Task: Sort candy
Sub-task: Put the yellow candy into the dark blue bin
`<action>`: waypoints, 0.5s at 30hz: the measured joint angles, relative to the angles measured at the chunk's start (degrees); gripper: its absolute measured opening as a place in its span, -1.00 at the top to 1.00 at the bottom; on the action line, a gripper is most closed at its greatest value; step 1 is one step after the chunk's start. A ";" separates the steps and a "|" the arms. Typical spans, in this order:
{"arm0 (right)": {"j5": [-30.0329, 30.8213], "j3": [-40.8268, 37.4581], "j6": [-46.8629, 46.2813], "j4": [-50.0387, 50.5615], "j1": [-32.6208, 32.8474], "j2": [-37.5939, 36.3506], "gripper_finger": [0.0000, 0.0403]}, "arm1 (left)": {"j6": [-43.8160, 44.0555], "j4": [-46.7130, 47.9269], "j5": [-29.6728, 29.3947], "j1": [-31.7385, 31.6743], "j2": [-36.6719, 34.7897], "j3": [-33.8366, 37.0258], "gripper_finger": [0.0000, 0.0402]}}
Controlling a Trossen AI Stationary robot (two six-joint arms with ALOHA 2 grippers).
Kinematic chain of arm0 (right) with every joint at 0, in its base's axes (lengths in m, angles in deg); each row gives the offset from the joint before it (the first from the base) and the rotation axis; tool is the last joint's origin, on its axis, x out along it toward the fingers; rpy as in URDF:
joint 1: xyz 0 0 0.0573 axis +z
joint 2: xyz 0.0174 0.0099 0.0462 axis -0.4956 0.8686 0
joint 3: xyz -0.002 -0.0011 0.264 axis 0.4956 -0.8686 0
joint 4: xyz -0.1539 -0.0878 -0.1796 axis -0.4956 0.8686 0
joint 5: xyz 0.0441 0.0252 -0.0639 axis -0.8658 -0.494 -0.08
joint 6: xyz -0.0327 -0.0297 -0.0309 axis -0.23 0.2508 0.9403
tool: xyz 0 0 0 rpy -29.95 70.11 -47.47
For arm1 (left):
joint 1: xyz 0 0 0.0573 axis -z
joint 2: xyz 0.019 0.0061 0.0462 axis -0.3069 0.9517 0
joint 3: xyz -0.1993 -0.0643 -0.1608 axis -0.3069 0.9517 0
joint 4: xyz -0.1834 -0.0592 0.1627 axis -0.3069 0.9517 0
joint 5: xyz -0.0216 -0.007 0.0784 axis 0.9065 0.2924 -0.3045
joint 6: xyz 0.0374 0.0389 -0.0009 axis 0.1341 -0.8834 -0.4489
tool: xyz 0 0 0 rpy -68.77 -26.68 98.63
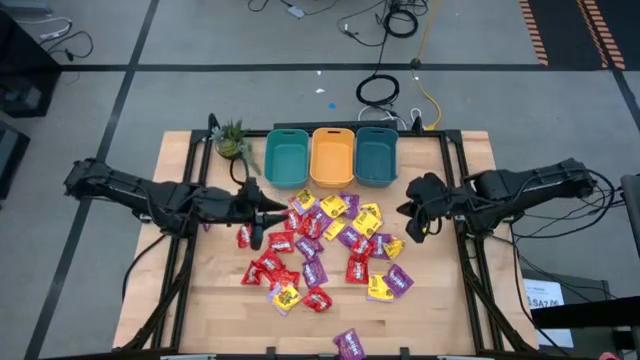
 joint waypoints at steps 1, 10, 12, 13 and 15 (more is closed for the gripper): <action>-0.09 0.00 0.09 0.04 0.00 0.26 1.00 | 0.02 -0.15 0.77 0.02 0.02 0.00 0.34; -0.22 0.00 1.58 -1.70 -0.07 3.43 1.00 | -0.56 -0.28 0.10 -0.11 0.01 0.00 0.34; -0.22 0.00 1.67 -2.53 -0.24 4.14 1.00 | -0.39 -0.14 -1.27 -0.13 0.02 0.00 0.34; -0.20 0.00 1.68 -2.96 -0.25 4.53 1.00 | -0.39 0.15 -1.34 -0.13 0.01 0.00 0.34; -0.22 0.00 1.26 -4.09 -0.37 5.24 1.00 | -0.27 0.94 -0.47 -0.14 0.00 0.00 0.34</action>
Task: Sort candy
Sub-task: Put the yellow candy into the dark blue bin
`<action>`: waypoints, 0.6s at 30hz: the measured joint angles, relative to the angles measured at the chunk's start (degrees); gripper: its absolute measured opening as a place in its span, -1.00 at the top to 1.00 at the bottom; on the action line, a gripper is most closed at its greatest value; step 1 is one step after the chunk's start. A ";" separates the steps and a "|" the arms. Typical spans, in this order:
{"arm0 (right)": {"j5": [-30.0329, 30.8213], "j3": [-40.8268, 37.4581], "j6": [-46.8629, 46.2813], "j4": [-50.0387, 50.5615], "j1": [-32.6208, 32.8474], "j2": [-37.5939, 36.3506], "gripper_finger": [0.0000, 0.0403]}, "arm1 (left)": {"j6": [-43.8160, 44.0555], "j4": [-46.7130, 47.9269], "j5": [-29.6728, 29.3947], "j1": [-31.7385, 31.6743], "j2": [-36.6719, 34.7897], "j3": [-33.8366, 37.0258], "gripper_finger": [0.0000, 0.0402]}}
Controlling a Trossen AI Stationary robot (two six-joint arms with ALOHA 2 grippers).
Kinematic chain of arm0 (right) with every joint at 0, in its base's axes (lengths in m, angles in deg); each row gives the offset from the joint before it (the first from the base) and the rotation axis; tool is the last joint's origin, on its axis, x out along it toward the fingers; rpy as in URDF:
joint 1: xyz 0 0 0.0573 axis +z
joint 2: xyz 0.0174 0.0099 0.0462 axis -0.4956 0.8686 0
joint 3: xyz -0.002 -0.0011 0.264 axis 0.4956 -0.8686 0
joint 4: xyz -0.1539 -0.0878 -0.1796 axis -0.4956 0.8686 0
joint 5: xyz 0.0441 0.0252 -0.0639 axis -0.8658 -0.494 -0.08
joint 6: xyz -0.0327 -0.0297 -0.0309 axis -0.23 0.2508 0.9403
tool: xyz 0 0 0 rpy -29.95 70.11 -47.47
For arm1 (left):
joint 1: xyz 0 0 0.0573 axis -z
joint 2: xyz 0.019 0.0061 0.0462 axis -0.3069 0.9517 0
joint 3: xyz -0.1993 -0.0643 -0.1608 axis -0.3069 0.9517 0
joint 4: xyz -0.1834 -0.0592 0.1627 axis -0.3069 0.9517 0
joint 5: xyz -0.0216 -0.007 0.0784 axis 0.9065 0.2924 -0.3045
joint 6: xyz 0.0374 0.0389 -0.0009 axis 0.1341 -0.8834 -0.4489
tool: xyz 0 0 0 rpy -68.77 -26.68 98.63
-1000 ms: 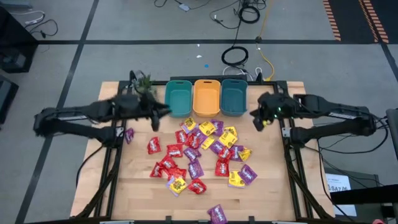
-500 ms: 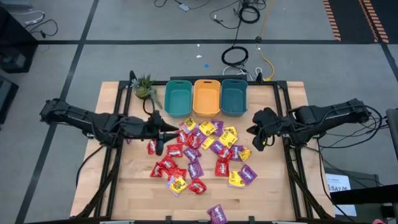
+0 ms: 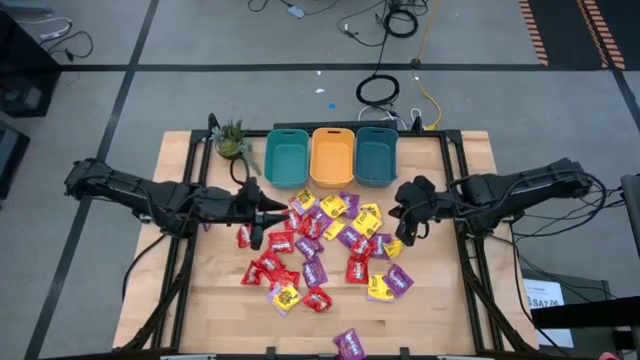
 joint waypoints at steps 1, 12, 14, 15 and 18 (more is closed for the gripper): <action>0.00 0.00 -1.08 -0.61 -0.06 0.41 1.00 | 1.72 0.51 0.66 0.01 0.01 0.00 0.34; -0.61 0.00 -24.33 9.09 -0.70 5.11 0.56 | 1.44 12.62 0.57 0.01 -0.81 0.07 0.34; -0.98 0.00 -29.31 11.66 -0.63 6.40 0.40 | 0.12 14.34 0.41 -0.03 -1.93 0.07 0.34; -1.78 0.00 -31.88 12.89 -0.61 7.08 0.33 | -0.32 15.36 0.36 -0.03 -2.63 0.07 0.34; -3.11 0.00 -39.43 16.16 -0.59 9.56 0.08 | -1.82 17.25 -0.36 -0.18 -5.86 0.75 0.34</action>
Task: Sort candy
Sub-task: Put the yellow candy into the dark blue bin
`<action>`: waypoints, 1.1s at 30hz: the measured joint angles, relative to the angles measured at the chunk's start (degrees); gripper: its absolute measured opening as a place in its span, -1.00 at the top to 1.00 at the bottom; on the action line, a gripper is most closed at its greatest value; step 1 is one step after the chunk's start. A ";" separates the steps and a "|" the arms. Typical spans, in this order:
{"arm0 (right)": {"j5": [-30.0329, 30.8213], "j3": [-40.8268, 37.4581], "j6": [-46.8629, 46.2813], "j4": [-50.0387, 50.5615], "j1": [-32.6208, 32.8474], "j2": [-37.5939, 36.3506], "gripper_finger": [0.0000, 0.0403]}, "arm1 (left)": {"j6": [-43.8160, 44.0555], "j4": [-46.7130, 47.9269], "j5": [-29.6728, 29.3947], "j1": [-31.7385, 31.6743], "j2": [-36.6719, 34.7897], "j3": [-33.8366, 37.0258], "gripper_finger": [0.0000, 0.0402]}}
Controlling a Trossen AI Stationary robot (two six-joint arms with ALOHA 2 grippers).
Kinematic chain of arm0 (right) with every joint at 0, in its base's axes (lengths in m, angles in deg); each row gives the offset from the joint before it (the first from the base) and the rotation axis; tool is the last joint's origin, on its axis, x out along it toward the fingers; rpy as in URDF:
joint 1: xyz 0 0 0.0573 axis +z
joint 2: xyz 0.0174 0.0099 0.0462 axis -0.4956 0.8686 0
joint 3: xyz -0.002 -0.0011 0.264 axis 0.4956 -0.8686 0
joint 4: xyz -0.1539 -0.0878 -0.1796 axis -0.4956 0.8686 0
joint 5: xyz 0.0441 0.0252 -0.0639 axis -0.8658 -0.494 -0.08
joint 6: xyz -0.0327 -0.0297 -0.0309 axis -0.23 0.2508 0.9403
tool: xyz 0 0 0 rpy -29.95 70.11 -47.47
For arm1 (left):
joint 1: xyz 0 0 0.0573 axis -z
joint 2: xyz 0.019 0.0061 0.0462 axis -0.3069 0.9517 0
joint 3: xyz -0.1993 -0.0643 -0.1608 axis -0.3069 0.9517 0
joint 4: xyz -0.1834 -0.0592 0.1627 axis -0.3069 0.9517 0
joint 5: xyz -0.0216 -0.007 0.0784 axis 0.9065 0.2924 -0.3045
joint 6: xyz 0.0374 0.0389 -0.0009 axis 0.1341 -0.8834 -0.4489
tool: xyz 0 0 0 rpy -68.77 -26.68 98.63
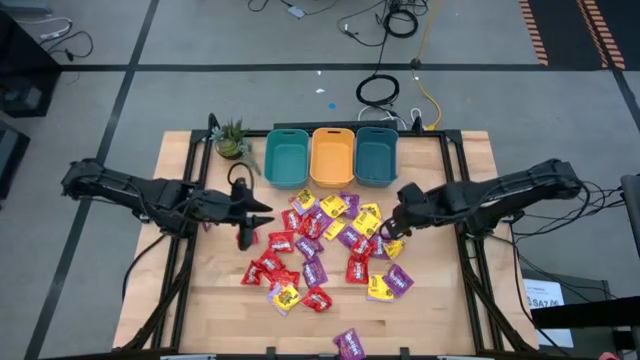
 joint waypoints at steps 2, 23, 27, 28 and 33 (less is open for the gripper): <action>-0.41 0.00 -4.57 0.93 0.00 1.82 -0.07 | -0.89 -0.32 -0.16 -0.19 -3.20 1.77 0.34; -12.43 -13.86 -26.15 -20.79 0.09 16.95 -0.39 | 1.86 -3.56 5.63 -0.19 -22.16 16.91 0.34; -12.45 -14.12 -27.93 -20.78 0.63 16.94 0.02 | 1.60 -2.89 7.00 -0.19 -22.16 16.91 0.34; -12.51 -13.87 -27.99 -20.80 0.74 16.90 0.14 | 1.54 -2.60 7.18 -0.19 -22.16 16.91 0.34; -12.72 -11.33 -28.47 -20.23 1.14 16.58 0.75 | 0.34 -1.02 7.64 -0.19 -22.16 16.91 0.34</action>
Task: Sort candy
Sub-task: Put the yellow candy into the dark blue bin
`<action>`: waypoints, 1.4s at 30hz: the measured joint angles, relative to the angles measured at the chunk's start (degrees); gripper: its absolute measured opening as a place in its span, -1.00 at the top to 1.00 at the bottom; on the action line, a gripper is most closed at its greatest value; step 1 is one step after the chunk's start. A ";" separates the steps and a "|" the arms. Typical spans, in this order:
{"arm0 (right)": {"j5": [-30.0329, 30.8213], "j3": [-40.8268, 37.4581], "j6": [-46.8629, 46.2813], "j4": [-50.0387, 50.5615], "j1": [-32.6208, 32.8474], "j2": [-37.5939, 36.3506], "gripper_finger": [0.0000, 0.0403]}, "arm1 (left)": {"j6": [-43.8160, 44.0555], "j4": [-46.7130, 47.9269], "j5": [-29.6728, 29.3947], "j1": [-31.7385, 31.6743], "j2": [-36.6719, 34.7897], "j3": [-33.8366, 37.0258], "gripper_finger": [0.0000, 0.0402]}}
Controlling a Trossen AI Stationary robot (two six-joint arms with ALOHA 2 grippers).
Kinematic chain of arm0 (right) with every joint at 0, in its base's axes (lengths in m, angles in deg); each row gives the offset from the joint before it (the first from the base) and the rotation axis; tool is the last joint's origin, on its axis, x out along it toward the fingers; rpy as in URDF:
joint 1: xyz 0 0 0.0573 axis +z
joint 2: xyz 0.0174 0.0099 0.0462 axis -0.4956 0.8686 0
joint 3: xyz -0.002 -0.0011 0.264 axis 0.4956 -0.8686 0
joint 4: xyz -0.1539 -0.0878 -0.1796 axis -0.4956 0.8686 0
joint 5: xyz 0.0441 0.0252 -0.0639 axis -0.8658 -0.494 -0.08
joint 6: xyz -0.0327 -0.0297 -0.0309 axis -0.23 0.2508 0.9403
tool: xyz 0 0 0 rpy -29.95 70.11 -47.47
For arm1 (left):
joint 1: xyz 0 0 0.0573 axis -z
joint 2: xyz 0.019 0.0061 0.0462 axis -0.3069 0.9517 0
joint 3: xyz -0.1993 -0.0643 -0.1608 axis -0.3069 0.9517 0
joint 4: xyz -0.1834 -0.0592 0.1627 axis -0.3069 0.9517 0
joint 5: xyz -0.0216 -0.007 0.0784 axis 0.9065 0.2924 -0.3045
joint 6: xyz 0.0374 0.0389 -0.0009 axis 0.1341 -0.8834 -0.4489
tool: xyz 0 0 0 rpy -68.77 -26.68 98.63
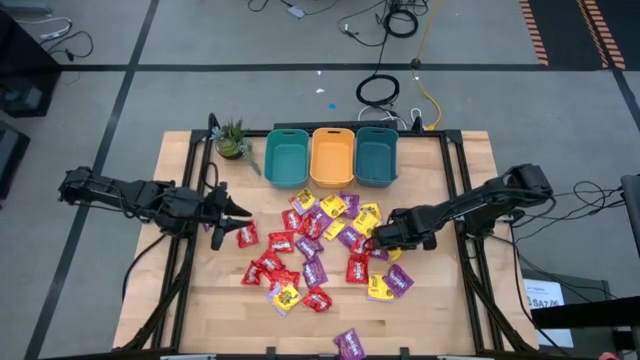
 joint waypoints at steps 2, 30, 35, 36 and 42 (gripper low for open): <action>-0.10 1.59 0.49 2.31 0.00 -0.34 0.92 | -0.53 0.00 -0.32 0.00 0.00 0.00 0.34; 10.09 31.84 66.28 10.77 -46.63 -4.19 0.99 | -1.27 -2.90 -13.20 0.00 0.04 -0.02 0.34; 6.28 31.81 74.13 7.12 -51.09 0.52 0.85 | -1.27 -2.90 -13.20 0.00 0.02 -0.02 0.34; 6.24 31.81 75.27 6.61 -51.56 1.17 0.81 | -1.27 -2.91 -13.20 0.00 0.02 -0.02 0.34; 6.27 31.81 79.43 5.85 -52.93 2.48 0.44 | -1.21 -2.86 -14.03 0.00 0.02 -0.02 0.34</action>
